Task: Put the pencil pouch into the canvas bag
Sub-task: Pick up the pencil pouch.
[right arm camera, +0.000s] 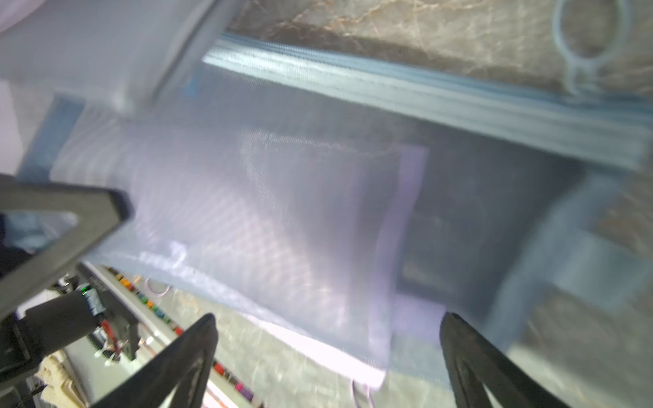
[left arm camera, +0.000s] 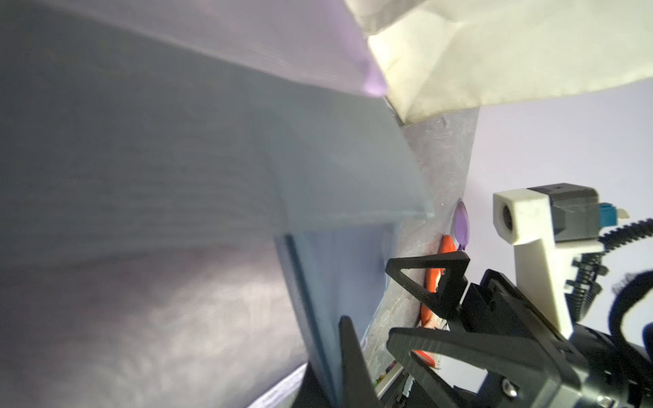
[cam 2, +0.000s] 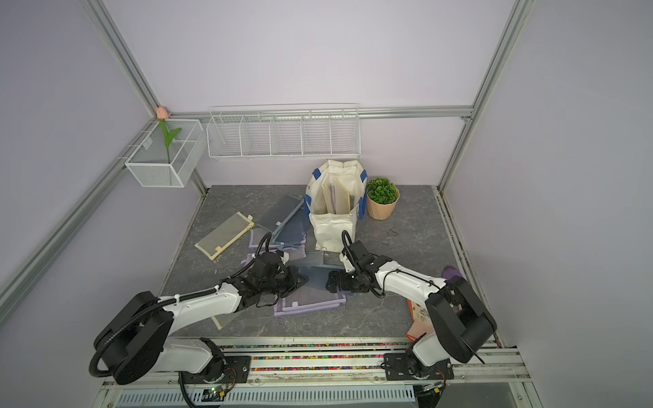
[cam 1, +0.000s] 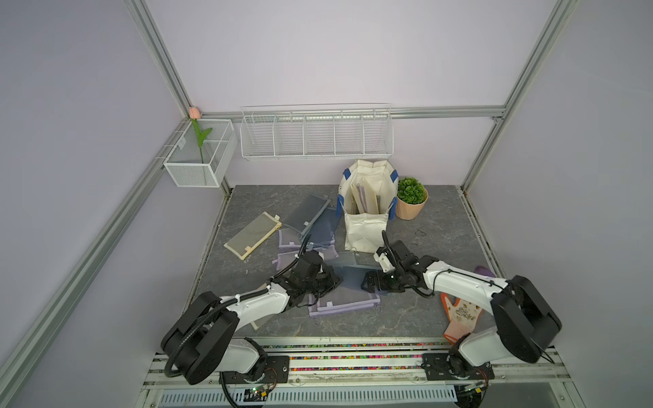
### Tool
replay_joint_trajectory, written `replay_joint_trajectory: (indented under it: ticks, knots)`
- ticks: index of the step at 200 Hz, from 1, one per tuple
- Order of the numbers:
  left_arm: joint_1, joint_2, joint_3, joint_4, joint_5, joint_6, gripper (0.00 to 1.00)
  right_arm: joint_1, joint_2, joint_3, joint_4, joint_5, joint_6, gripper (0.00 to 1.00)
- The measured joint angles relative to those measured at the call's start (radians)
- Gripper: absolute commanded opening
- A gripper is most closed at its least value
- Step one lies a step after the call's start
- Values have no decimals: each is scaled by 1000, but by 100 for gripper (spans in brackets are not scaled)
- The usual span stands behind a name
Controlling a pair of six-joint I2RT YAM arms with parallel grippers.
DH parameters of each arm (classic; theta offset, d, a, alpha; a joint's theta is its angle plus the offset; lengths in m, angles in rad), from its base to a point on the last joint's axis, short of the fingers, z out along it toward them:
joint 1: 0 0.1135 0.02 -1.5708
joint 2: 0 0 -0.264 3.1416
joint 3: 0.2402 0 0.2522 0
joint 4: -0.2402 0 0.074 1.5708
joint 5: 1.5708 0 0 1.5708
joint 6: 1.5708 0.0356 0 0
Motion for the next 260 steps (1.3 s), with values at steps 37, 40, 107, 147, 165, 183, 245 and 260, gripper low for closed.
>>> replay_joint_trajectory:
  ticks: [37, 40, 107, 147, 165, 183, 245, 260]
  knots:
    - [0, -135, 121, -210, 40, 165, 0, -2, -184, 48, -124, 2, -26, 94]
    - [0, -146, 131, -227, 47, 183, 0, -2, -198, 56, -133, 2, -33, 94]
    - [0, -240, 376, -583, 175, 555, 0, -61, -344, 231, -182, -117, -169, 90]
    - [0, -228, 583, -753, 261, 689, 0, -71, -345, 258, -181, -249, -227, 90]
    - [0, -205, 692, -816, 311, 742, 0, -72, -345, 258, -179, -300, -233, 90]
    - [0, -175, 785, -874, 361, 792, 0, -72, -347, 258, -169, -339, -234, 90]
    - [-1, -133, 879, -998, 451, 873, 0, -72, -391, 280, -164, -391, -236, 89]
    - [-1, -134, 879, -1009, 457, 880, 0, -72, -413, 296, -173, -390, -243, 89]
